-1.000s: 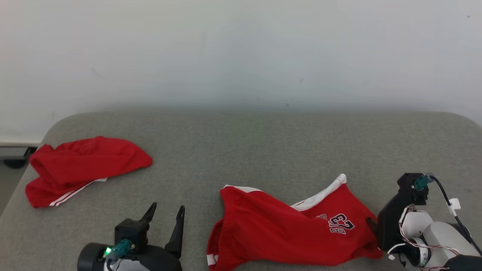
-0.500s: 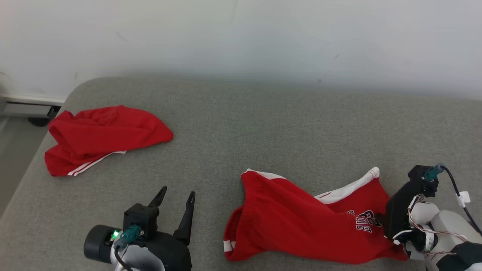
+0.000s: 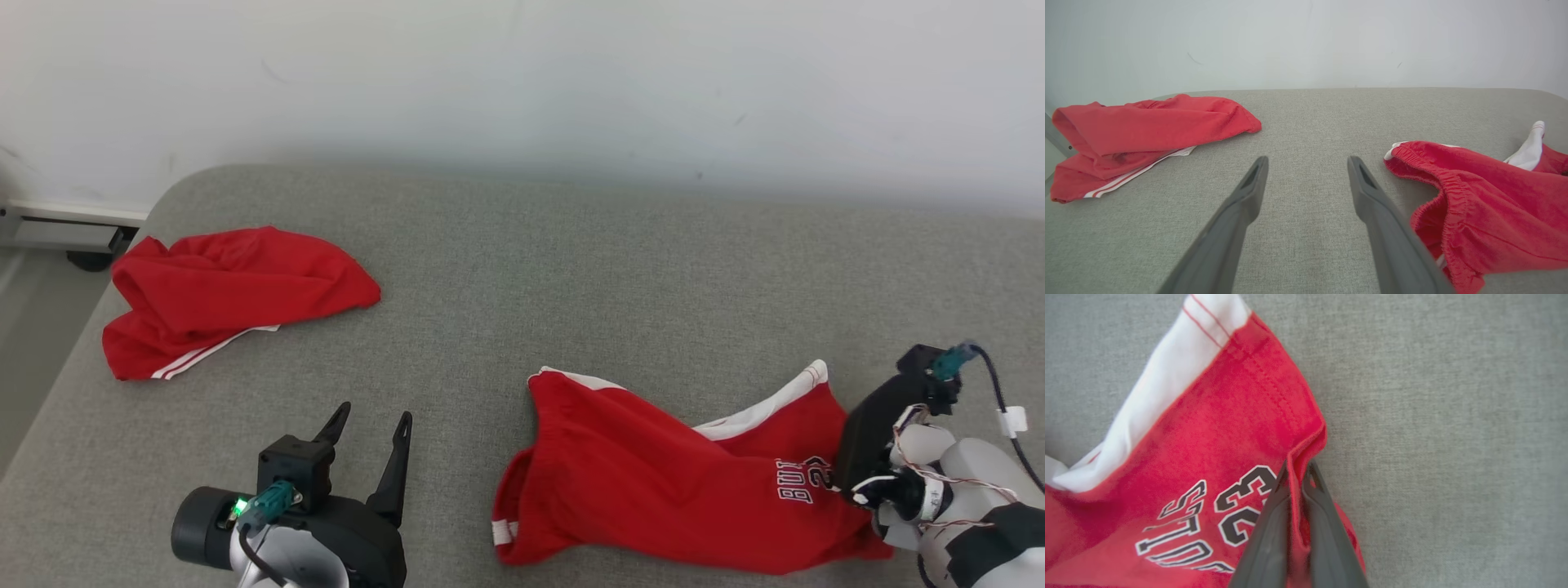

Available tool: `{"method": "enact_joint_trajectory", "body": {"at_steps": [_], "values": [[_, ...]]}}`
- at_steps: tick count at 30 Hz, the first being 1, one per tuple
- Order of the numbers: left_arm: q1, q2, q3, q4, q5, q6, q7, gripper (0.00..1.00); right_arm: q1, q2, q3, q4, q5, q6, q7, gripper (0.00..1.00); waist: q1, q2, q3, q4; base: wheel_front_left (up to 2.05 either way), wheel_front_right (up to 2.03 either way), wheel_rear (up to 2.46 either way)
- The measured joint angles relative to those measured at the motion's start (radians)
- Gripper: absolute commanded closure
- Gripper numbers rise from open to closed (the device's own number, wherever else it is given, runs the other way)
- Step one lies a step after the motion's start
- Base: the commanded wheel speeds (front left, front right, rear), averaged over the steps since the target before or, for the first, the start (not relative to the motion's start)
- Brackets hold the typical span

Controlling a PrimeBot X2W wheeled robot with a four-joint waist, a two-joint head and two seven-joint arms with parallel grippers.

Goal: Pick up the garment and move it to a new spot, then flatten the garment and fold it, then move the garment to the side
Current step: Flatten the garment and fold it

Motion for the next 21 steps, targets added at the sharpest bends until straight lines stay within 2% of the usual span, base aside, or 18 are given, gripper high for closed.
{"method": "enact_joint_trajectory", "body": {"at_steps": [3, 6, 11, 15, 18, 21], "values": [[0.000, 0.000, 0.000, 0.000, 0.000, 0.000, 0.006, 0.00, -0.011, -0.018, -0.035, 0.022, 0.002, -0.016, -0.022, 1.00, 0.0000, 0.0000, -0.012, -0.007, 0.00, 0.00, 0.00], [0.001, 0.000, -0.004, 0.000, 0.000, 0.000, 0.009, 0.00, -0.015, -0.063, -0.076, 0.040, -0.001, -0.026, -0.055, 1.00, 0.0000, 0.0000, -0.025, -0.012, 0.00, 0.00, 0.00], [0.008, 0.002, -0.008, -0.006, 0.000, 0.000, 0.017, 0.00, -0.017, -0.116, -0.151, 0.063, -0.012, -0.026, -0.118, 1.00, -0.0001, 0.0000, -0.041, -0.017, 0.00, 0.00, 0.00], [0.010, 0.006, -0.009, -0.009, 0.000, 0.000, 0.018, 0.00, -0.037, -0.116, -0.229, 0.121, -0.043, -0.026, -0.182, 1.00, -0.0001, 0.0000, -0.051, -0.022, 0.00, 0.00, 0.00], [0.022, 0.009, -0.007, -0.013, -0.001, 0.000, 0.022, 0.00, -0.037, -0.108, -0.220, 0.129, -0.068, -0.026, -0.194, 1.00, -0.0001, -0.0001, -0.058, -0.027, 0.00, 0.00, 0.00], [0.034, 0.008, -0.012, -0.013, -0.002, 0.000, 0.026, 0.00, -0.035, -0.058, -0.180, 0.104, -0.073, -0.027, -0.195, 1.00, -0.0001, -0.0001, -0.069, -0.033, 0.00, 0.00, 0.00]]}}
